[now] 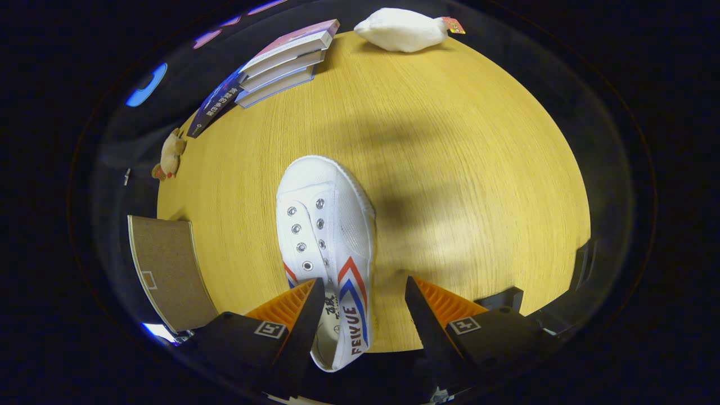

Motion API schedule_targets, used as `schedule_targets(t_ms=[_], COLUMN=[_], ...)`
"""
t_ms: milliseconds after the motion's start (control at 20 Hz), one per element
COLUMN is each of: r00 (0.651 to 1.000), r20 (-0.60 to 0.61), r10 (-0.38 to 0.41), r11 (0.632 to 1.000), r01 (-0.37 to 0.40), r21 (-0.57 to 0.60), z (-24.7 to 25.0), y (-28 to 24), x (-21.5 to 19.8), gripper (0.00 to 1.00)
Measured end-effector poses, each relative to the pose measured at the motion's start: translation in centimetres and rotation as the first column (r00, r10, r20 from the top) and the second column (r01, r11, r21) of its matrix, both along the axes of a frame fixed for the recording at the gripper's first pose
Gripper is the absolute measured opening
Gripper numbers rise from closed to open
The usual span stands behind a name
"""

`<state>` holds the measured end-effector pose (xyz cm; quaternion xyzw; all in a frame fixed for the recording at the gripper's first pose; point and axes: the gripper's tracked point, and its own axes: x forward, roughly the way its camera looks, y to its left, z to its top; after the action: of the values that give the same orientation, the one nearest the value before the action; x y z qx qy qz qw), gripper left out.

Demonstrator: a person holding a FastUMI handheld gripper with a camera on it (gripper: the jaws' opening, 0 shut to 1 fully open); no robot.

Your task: Open the storage box then place both shoes into the box .Put the left shoe in first, then the right shoe, with the right side of both shoes facing outward in a uniform manner.

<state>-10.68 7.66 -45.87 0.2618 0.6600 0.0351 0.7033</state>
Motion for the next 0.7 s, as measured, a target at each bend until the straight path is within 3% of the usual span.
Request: schedule_targets(t_ms=[100,150,250,450,550,700], r00=[1.0,0.999,0.999,0.997,0.995,0.99], r20=[-0.004,-0.02,-0.019,0.012,0.016,0.028], r10=[-0.01,-0.034,-0.038,-0.077,-0.103,-0.136], r11=[1.0,0.999,0.998,0.995,0.994,0.988], r01=[0.01,0.035,0.039,0.076,0.102,0.134], r21=[0.024,0.041,0.044,0.058,0.045,0.083], z=[-0.6,-0.7,-0.4,0.5,1.0,3.0], y=[1.0,1.5,1.1,0.8,0.7,1.1], x=[0.1,0.2,0.1,0.2,-0.1,-0.1], gripper=[0.83,0.75,0.49,0.2,0.15,0.15])
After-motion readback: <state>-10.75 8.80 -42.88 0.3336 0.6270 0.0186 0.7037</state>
